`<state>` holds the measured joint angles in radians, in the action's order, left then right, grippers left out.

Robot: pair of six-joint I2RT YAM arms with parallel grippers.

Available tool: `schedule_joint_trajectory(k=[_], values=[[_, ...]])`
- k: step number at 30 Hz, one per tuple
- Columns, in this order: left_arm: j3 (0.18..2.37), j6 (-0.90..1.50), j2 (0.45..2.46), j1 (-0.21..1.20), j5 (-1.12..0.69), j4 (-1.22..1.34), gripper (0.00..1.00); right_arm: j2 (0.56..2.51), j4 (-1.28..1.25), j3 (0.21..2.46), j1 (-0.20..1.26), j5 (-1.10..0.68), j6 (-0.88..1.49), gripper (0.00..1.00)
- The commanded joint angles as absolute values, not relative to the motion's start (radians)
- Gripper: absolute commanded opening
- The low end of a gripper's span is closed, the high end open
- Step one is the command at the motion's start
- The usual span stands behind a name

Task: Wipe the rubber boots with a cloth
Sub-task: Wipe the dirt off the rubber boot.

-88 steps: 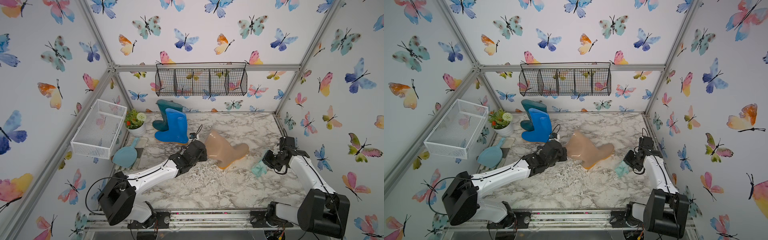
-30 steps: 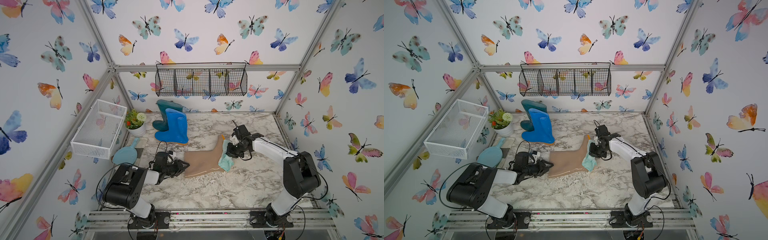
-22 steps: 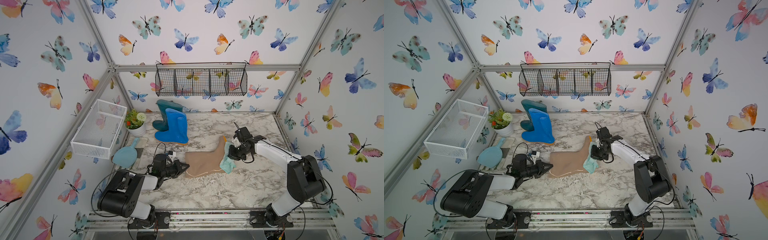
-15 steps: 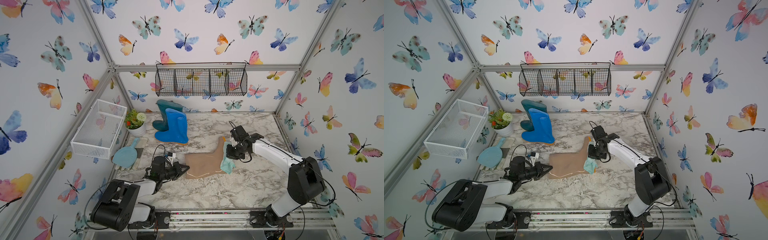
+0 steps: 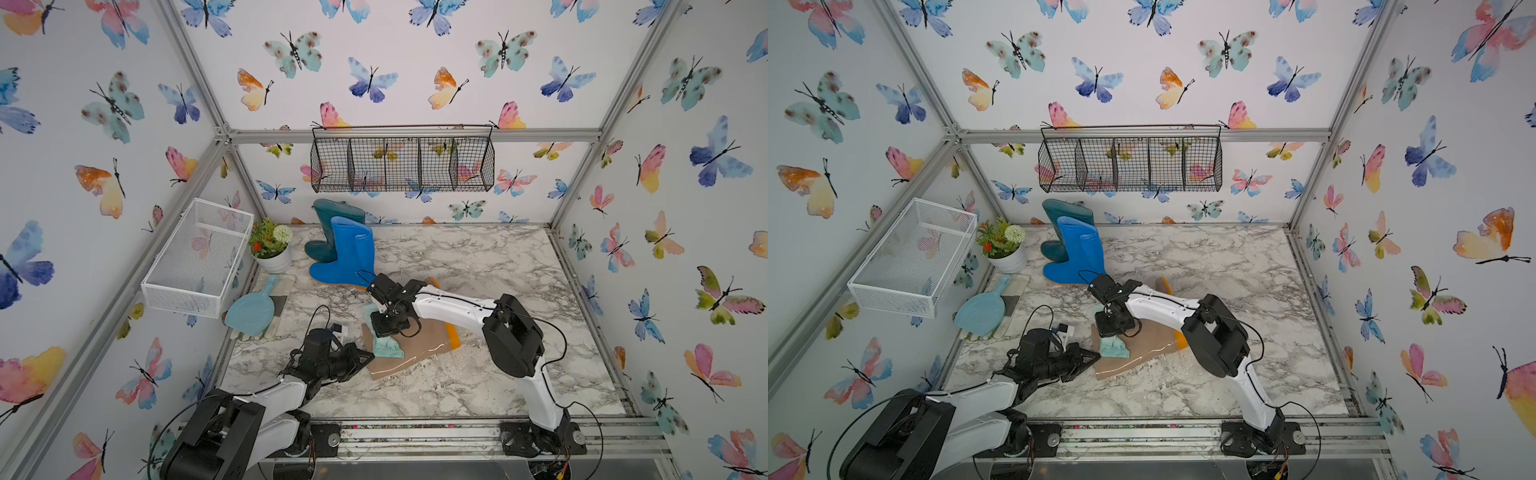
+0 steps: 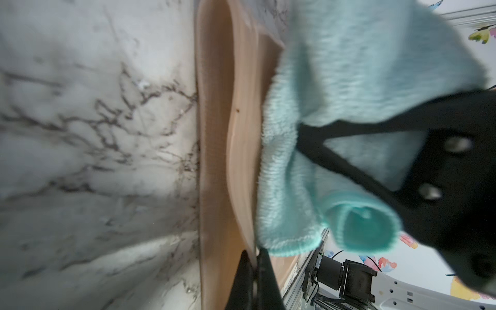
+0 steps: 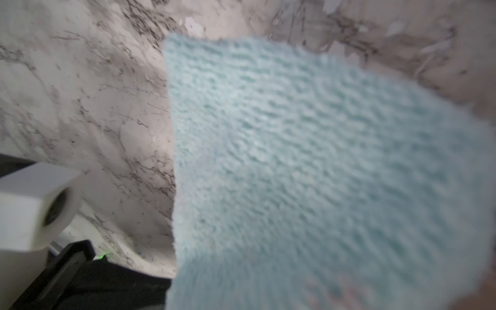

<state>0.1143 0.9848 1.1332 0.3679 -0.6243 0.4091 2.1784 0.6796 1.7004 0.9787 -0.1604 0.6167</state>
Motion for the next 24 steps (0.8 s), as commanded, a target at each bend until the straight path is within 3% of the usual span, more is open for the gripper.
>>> schedule_joint_trajectory(k=[1, 7, 10, 13, 17, 21, 24], values=[[0.14, 0.932, 1.117, 0.371, -0.608, 0.324, 0.0, 2.147, 0.765, 1.671, 0.89, -0.134, 0.611, 0.01], [0.273, 0.787, 1.16, 0.459, -0.527, 0.158, 0.0, 1.908, 0.706, 1.256, 0.662, -0.08, 0.622, 0.01], [0.356, 0.767, 1.24, 0.564, -0.452, 0.128, 0.0, 1.829, 0.715, 1.162, 0.648, -0.05, 0.603, 0.01], [0.379, 0.813, 1.332, 0.62, -0.45, 0.2, 0.0, 1.782, 0.615, 1.12, 0.659, -0.144, 0.652, 0.01], [0.386, 0.86, 1.399, 0.626, -0.47, 0.262, 0.0, 1.862, 0.502, 1.249, 0.745, -0.197, 0.679, 0.01], [0.411, 0.851, 1.407, 0.623, -0.474, 0.252, 0.0, 2.05, 0.556, 1.525, 0.857, -0.246, 0.621, 0.01], [0.413, 0.848, 1.397, 0.618, -0.472, 0.234, 0.0, 2.109, 0.564, 1.602, 0.891, -0.274, 0.604, 0.01]])
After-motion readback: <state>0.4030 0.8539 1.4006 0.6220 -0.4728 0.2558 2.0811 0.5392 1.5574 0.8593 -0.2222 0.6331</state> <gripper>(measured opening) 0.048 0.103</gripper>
